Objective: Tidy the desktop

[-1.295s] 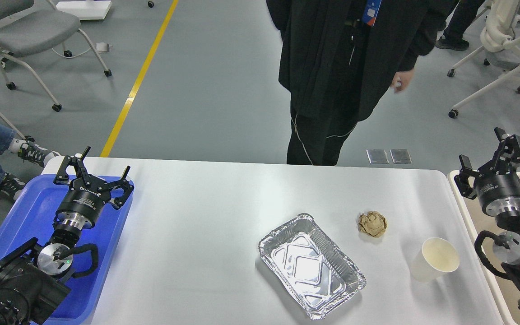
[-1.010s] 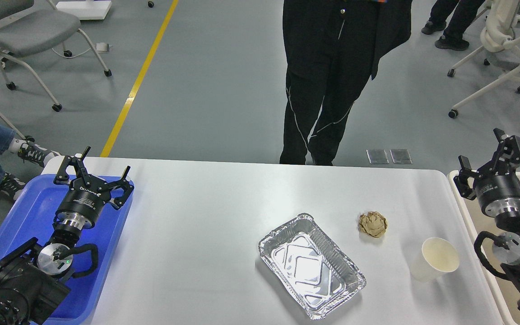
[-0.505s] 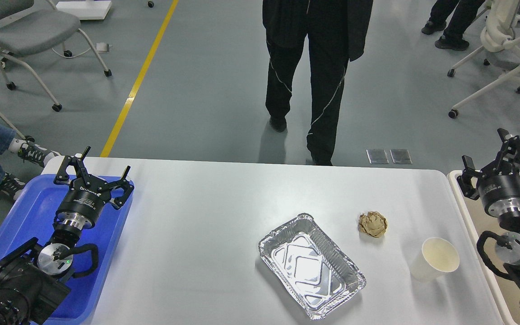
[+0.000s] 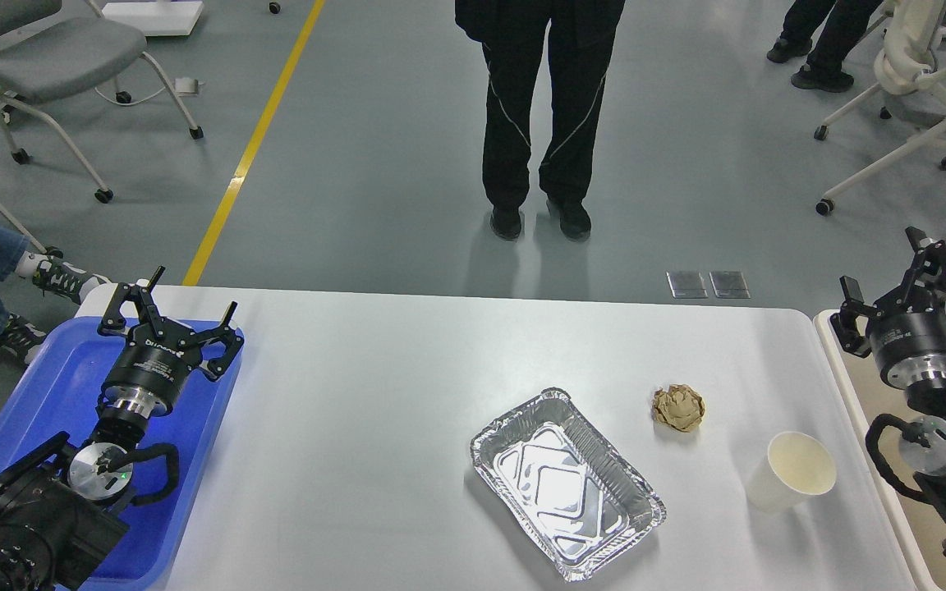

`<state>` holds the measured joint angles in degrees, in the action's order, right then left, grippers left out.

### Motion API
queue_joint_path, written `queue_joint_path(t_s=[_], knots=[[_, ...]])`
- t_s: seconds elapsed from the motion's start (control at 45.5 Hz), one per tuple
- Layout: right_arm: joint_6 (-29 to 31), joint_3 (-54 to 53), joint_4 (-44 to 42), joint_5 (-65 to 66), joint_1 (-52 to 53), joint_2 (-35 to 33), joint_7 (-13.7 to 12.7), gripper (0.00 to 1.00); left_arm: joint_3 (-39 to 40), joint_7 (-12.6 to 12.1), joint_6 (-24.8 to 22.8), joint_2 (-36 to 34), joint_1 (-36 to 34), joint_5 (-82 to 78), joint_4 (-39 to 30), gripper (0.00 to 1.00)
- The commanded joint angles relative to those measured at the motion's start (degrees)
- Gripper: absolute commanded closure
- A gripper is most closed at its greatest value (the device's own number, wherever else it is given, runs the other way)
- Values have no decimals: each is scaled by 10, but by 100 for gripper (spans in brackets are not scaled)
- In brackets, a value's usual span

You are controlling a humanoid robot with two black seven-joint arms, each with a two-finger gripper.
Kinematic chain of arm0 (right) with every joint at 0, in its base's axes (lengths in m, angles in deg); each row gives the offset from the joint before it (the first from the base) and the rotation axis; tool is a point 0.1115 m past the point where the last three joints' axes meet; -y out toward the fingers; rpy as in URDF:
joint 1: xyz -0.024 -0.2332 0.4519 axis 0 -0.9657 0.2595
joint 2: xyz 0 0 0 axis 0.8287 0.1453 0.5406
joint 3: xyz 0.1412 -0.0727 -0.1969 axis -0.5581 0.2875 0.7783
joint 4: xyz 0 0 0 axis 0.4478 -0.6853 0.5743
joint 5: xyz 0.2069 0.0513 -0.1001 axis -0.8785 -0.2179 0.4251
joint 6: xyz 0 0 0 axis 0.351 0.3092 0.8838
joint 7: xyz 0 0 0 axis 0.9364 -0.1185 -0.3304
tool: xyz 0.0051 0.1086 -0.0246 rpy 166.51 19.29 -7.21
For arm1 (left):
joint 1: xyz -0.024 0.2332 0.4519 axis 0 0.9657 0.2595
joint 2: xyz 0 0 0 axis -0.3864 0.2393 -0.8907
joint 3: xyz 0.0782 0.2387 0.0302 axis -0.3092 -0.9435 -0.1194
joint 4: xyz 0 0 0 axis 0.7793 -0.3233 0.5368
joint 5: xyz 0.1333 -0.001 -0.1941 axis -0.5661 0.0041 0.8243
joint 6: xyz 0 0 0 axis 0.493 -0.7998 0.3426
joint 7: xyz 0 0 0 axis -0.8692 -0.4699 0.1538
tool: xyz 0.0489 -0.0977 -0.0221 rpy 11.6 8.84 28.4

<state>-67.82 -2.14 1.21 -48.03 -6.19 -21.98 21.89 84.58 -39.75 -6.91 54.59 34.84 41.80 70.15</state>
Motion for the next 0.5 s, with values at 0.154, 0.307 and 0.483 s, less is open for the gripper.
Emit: queue_joint_path(t_s=[0.154, 0.307, 0.483], knots=[[-8, 8, -13, 0, 20, 3, 0, 0, 0, 0, 0, 0, 0, 0, -1, 0], [-7, 12, -6, 0, 33, 1, 0, 0, 0, 0, 0, 0, 0, 0, -1, 0], [-7, 42, -6, 9, 51, -28, 0, 0, 0, 0, 0, 0, 0, 0, -1, 0]])
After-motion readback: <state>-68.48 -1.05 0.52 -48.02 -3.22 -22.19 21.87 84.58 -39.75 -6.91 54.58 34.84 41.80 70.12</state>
